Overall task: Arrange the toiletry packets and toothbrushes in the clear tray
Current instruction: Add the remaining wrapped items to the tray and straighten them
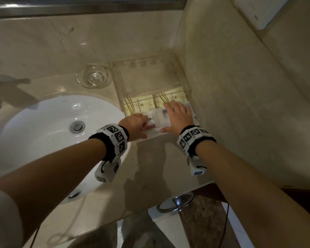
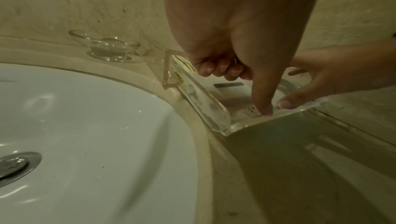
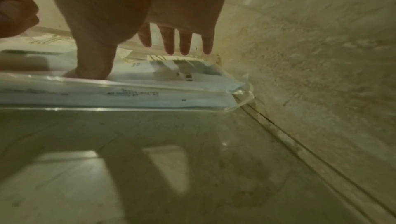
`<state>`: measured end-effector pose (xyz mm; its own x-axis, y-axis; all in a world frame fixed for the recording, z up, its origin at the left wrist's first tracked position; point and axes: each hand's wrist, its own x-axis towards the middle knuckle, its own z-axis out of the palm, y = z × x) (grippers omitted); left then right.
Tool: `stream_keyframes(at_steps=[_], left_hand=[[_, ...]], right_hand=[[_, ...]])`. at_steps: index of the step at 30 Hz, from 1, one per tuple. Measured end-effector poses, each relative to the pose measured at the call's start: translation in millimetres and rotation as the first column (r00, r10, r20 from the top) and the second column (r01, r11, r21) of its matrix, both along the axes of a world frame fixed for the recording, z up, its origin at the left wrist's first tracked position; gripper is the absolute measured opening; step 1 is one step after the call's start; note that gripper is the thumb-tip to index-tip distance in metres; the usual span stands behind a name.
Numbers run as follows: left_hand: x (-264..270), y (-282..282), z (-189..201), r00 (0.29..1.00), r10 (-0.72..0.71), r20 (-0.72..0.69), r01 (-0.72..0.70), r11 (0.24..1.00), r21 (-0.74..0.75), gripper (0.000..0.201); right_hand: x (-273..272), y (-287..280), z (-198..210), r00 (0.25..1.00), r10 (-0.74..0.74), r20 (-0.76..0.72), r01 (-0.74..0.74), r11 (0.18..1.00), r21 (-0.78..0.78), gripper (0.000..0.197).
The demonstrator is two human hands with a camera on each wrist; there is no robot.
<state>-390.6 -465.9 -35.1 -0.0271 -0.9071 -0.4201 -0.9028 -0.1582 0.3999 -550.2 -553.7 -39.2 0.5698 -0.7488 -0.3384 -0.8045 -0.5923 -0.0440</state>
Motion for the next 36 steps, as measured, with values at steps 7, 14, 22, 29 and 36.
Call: stream_keyframes(at_steps=[7,14,22,29,36], left_hand=[[-0.5,-1.2,-2.3,1.0,-0.012,-0.014,0.012,1.0,-0.012,0.031],[-5.9,-9.3,-0.7,0.996,-0.077,0.052,0.076,0.997,0.023,0.025],[-11.0,-12.4,-2.4,0.993,-0.099,0.067,0.097,0.995,0.03,0.019],[-11.8,-13.6,-3.0,0.994,-0.086,0.073,0.083,0.996,0.039,0.013],[-11.1,-15.2,1.7,0.995,-0.094,0.028,0.094,0.996,0.008,0.009]], right_hand=[[-9.4,-7.1,1.8,0.999,0.05,-0.015,-0.05,0.998,-0.035,0.102],[-42.4,-28.2,18.8,0.998,0.007,-0.066,-0.013,0.997,-0.079,0.074],[-42.9,-16.4,12.6,0.999,-0.032,-0.027,0.033,0.999,0.034,0.02],[-45.4,-21.2,5.4,0.998,-0.047,-0.041,0.049,0.998,0.044,0.037],[-49.9,-21.0,6.7,0.999,0.004,-0.052,-0.002,1.0,0.025,0.04]])
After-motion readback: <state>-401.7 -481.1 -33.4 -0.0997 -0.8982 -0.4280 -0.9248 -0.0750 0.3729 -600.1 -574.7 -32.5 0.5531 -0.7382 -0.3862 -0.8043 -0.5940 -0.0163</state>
